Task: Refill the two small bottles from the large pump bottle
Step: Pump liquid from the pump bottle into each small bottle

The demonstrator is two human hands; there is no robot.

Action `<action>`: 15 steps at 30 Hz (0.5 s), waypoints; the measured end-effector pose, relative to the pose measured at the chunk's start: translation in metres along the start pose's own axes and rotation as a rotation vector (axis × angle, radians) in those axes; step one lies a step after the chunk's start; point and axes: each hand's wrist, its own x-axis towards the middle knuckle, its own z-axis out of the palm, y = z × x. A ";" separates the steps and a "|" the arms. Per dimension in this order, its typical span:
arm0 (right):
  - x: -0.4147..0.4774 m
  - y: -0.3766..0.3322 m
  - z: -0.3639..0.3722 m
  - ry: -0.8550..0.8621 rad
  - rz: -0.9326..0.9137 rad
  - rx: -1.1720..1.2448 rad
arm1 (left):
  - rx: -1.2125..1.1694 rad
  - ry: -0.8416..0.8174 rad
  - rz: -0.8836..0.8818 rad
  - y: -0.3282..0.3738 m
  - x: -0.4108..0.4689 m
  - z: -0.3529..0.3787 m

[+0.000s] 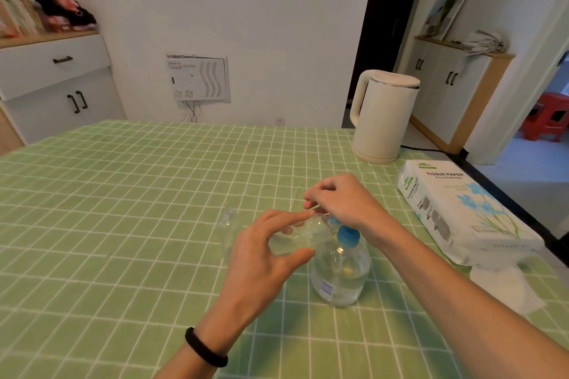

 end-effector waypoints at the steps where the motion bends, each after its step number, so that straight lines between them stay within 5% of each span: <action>1: 0.000 0.000 0.000 -0.002 0.008 0.017 | -0.003 0.000 -0.002 0.000 0.000 0.000; 15: 0.001 0.011 0.006 0.018 0.048 0.049 | 0.002 -0.021 -0.038 -0.005 -0.004 0.003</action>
